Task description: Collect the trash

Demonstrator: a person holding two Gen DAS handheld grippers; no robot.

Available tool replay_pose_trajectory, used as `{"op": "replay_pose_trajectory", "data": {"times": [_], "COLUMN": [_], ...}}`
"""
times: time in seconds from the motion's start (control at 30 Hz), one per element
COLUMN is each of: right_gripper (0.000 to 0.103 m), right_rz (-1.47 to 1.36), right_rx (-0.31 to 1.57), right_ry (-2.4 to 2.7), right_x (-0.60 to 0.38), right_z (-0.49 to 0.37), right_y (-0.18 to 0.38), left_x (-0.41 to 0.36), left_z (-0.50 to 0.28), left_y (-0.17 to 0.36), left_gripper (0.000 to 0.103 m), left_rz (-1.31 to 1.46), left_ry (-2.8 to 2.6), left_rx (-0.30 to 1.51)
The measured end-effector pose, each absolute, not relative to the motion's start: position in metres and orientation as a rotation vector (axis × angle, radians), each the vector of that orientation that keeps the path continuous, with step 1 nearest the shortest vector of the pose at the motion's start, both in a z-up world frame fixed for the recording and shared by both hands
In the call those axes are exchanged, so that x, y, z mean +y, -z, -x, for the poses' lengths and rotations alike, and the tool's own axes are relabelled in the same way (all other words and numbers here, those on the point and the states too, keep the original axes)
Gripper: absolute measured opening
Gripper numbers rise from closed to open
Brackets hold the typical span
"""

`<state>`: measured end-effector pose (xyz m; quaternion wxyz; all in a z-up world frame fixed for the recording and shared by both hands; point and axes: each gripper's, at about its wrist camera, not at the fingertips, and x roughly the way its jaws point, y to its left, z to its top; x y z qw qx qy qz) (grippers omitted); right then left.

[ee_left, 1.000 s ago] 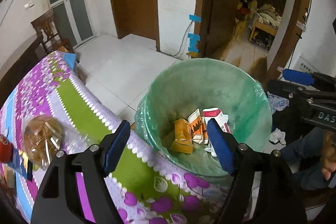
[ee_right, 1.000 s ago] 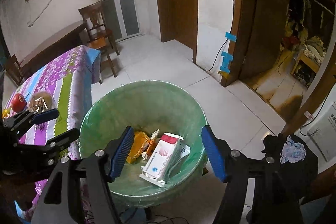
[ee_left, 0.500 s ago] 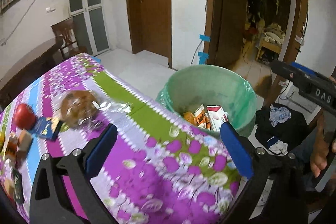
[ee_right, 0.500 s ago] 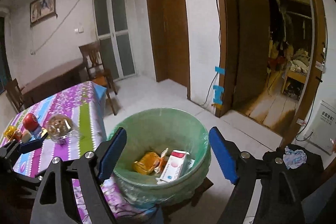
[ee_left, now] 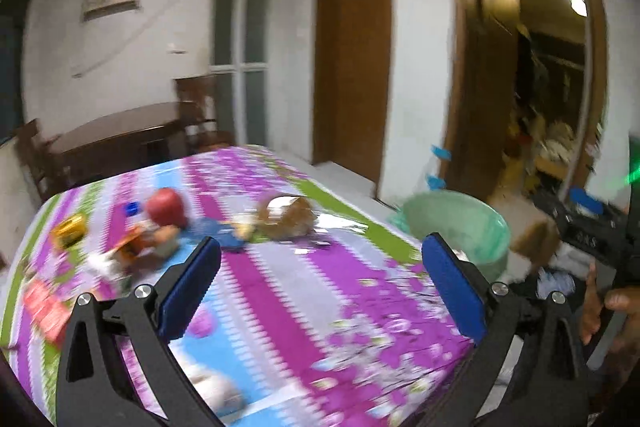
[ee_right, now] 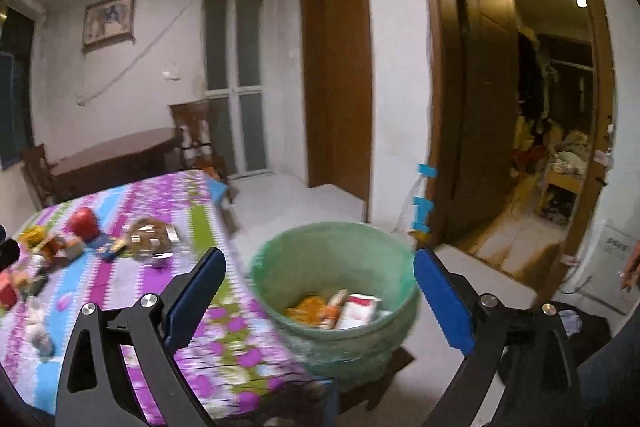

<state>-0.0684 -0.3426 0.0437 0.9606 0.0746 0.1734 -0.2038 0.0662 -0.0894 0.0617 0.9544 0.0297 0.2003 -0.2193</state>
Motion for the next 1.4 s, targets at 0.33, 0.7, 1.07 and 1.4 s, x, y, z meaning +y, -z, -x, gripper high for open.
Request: {"op": "replay_pose_trajectory", "data": {"times": [0.33,0.7,1.07,1.4], "right_gripper": [0.095,0.098,0.098,0.098], "right_rz": [0.094,0.174,0.144,0.132], "right_rx": [0.299,0.315,0.375,0.384], "right_ry": [0.002,-0.208,-0.201,-0.201], "right_x": [-0.210,-0.148,-0.160,-0.165], "right_z": [0.087,0.097,0.078,0.074], "right_y": [-0.009,-0.002,0.011,0.015], "left_x": [0.056,0.085,0.055,0.038], "left_z": [-0.049,-0.032,-0.038,-0.038], "left_y": [-0.022,0.015,0.031,0.038], "left_gripper": [0.097,0.097,0.097,0.097], "left_rz": [0.205,0.208,0.157,0.114], "left_ry": [0.024,-0.082,0.023,0.085], "left_rx": [0.480,0.564,0.641,0.673]}}
